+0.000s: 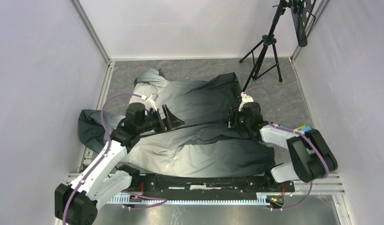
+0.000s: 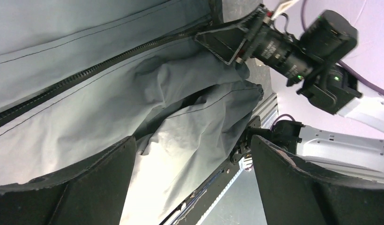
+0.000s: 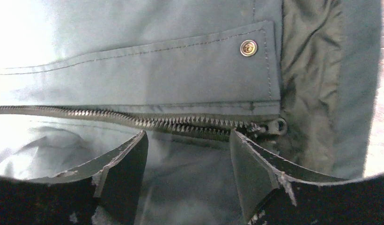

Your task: Zip up the jacket

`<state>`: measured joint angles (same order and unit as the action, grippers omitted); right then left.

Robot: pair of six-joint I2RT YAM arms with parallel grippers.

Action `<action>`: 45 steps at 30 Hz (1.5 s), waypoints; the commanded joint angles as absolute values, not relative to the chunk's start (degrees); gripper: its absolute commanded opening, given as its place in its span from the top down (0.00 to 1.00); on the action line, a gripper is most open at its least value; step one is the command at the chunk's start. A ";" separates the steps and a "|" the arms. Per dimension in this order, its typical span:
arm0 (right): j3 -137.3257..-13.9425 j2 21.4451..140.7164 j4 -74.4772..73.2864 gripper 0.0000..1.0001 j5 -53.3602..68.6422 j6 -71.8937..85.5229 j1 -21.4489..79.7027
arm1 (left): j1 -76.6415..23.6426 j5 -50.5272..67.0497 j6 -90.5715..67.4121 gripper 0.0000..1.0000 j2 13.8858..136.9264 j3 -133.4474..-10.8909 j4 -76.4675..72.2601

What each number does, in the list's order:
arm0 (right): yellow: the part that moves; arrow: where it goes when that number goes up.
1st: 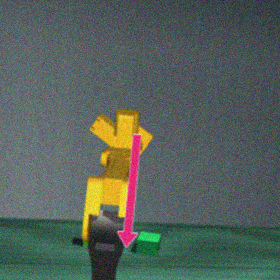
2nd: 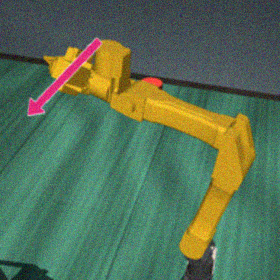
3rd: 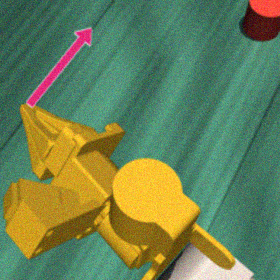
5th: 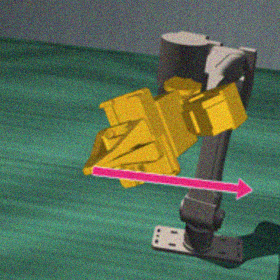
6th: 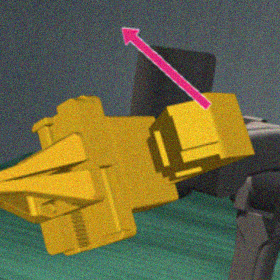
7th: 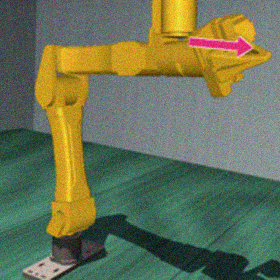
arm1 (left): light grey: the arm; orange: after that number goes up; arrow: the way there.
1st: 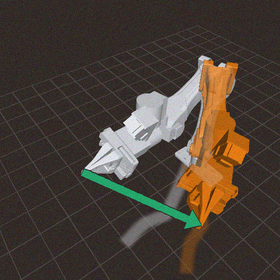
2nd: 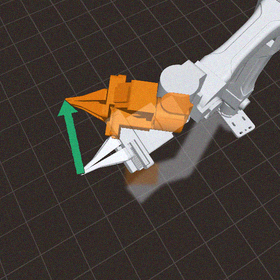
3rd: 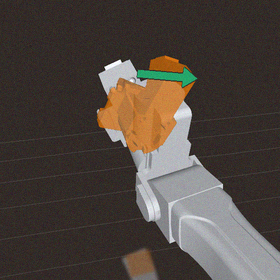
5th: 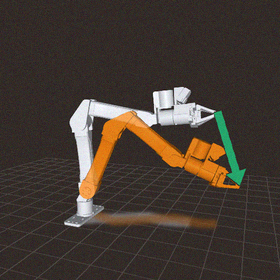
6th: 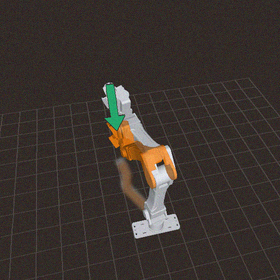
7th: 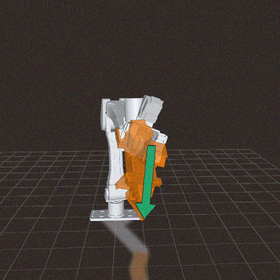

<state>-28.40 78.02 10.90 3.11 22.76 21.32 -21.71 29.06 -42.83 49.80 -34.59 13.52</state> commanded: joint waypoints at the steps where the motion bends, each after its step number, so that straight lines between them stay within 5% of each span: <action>1: -33.33 86.58 20.22 0.31 7.96 25.61 22.76 | -22.61 30.16 -44.56 0.04 49.91 -35.81 10.35; 9: -45.57 100.61 25.89 0.33 12.71 23.72 26.56 | -23.46 30.65 -45.09 0.03 50.48 -36.98 11.61; 16: -48.36 92.36 9.87 0.25 5.20 14.52 26.58 | -23.96 30.94 -44.90 0.01 46.68 -37.80 15.18; 22: -44.34 82.78 -1.58 0.12 -4.63 7.49 26.54 | -23.98 30.77 -45.60 0.00 46.04 -38.60 15.60; 30: -26.56 68.50 5.20 0.17 -3.81 11.28 26.56 | -24.01 32.10 -41.15 0.00 47.89 -46.75 24.30; 41: -19.16 70.98 7.29 0.18 -7.89 17.65 26.54 | -24.07 30.40 -43.38 0.00 48.30 -49.09 23.92; 45: -17.50 70.33 7.03 0.19 -9.33 20.22 26.53 | -25.83 28.53 -44.73 0.09 54.60 -50.81 17.40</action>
